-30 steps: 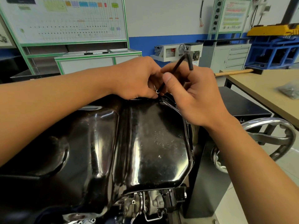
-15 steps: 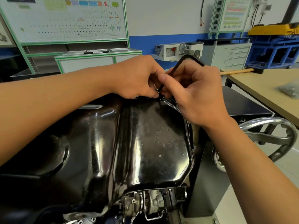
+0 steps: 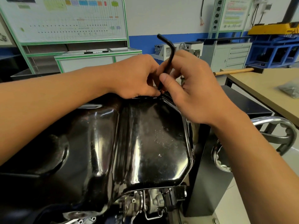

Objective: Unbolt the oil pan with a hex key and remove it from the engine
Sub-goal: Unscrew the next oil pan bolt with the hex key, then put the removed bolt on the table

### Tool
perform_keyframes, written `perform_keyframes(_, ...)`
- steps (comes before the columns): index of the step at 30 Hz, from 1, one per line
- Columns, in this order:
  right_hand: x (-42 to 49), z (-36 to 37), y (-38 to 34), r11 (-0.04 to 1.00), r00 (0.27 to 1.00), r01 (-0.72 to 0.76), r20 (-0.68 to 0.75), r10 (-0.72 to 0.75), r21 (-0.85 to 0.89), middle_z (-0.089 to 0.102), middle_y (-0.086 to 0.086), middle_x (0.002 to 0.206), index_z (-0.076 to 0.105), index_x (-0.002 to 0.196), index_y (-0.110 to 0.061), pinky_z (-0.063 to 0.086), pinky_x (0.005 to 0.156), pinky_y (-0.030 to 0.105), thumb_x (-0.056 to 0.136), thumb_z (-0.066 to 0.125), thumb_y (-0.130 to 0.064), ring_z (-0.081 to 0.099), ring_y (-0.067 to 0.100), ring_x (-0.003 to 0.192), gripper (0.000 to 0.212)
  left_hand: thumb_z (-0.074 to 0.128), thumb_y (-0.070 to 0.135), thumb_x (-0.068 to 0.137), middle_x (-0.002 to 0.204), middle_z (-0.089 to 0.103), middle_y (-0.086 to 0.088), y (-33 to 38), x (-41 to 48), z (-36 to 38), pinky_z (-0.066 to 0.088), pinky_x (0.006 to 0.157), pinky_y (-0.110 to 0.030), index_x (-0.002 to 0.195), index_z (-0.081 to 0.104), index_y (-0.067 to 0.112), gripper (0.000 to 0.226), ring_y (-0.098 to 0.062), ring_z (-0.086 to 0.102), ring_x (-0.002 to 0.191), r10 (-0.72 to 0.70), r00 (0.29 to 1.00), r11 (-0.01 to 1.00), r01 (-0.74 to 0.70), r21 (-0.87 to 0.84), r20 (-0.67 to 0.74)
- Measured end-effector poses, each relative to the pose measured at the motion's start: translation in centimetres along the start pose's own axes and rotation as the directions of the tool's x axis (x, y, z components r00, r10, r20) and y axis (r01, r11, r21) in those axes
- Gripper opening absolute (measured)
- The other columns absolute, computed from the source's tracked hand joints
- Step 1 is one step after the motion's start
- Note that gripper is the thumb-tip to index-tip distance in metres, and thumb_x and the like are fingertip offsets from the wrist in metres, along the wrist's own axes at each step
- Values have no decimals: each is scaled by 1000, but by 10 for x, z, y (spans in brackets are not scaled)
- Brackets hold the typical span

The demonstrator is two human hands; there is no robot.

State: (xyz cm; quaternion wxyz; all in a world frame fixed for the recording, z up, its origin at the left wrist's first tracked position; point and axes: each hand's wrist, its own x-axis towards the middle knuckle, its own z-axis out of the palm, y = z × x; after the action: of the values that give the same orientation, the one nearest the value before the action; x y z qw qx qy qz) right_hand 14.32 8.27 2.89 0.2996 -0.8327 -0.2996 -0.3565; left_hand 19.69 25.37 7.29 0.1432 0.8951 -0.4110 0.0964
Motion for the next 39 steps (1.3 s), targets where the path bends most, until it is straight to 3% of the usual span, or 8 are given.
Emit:
perform_keyframes(5, 0, 1, 0, 998, 998, -32, -58, 35, 54, 68, 3, 96, 68, 108, -6, 52, 80, 29, 94, 62, -8, 63, 16, 88, 15, 67, 28, 89, 69, 72, 0, -2, -2, -1, 45, 58, -21, 79, 75, 13, 20, -13, 63, 62, 30, 999, 999, -30, -22, -32)
perform_keyframes(7, -1, 1, 0, 996, 995, -44, -87, 51, 83, 68, -1, 93, 66, 113, -8, 51, 76, 20, 92, 65, -9, 65, 13, 86, 21, 66, 30, 87, 68, 73, 1, -2, -2, -2, 47, 59, -23, 79, 77, 13, 21, -14, 65, 62, 30, 999, 999, -31, -34, -32)
perform_keyframes(14, -2, 7, -3, 974, 944, -15, -317, 89, 227, 71, 5, 73, 73, 85, -2, 56, 66, 38, 85, 80, -16, 68, 20, 67, 16, 81, 29, 78, 71, 74, -3, 4, -3, -2, 48, 69, -38, 89, 80, 14, 18, -25, 64, 67, 47, 996, 999, -48, -10, -78)
perform_keyframes(18, -4, 12, -1, 941, 946, -42, -290, 145, 335, 74, 10, 80, 71, 103, -7, 59, 70, 43, 84, 79, -13, 73, 25, 72, 21, 85, 28, 74, 71, 72, -1, 7, -4, -2, 51, 71, -39, 78, 75, 23, 12, -25, 67, 70, -3, 999, 999, 1, -38, -51)
perform_keyframes(21, -6, 14, 2, 935, 946, -53, -282, 159, 350, 75, 7, 84, 69, 111, -9, 61, 75, 41, 85, 78, -12, 74, 18, 75, 28, 85, 20, 74, 67, 67, 7, 7, -5, -3, 50, 69, -32, 76, 69, 30, 19, -17, 65, 69, -26, 1000, 998, 26, -56, -6)
perform_keyframes(27, -7, 7, -1, 917, 919, -46, -343, 194, 397, 71, 1, 79, 69, 91, -13, 57, 66, 30, 88, 76, -9, 71, 17, 69, 9, 73, 4, 79, 68, 68, 16, 7, -6, -4, 46, 62, -14, 88, 75, 20, 18, -2, 62, 63, -4, 1000, 999, 3, -53, -17)
perform_keyframes(32, -4, -24, -16, 861, 831, 28, -491, 262, 507, 71, 14, 78, 65, 92, -2, 58, 58, 34, 92, 69, -1, 71, 21, 61, 5, 74, -5, 81, 83, 77, 9, 17, -11, -16, 52, 68, -11, 91, 72, 21, 28, -3, 72, 77, -30, 980, 950, -32, -310, -195)
perform_keyframes(39, -28, -94, -30, 688, 586, 95, -599, 545, 719, 64, 0, 58, 54, 100, -13, 40, 45, 25, 107, 42, -14, 48, 14, 44, 14, 61, -10, 90, 85, 78, -3, 92, 18, -12, 58, 65, -21, 92, 70, 14, 26, -16, 74, 78, -162, 970, 630, -40, -776, -181)
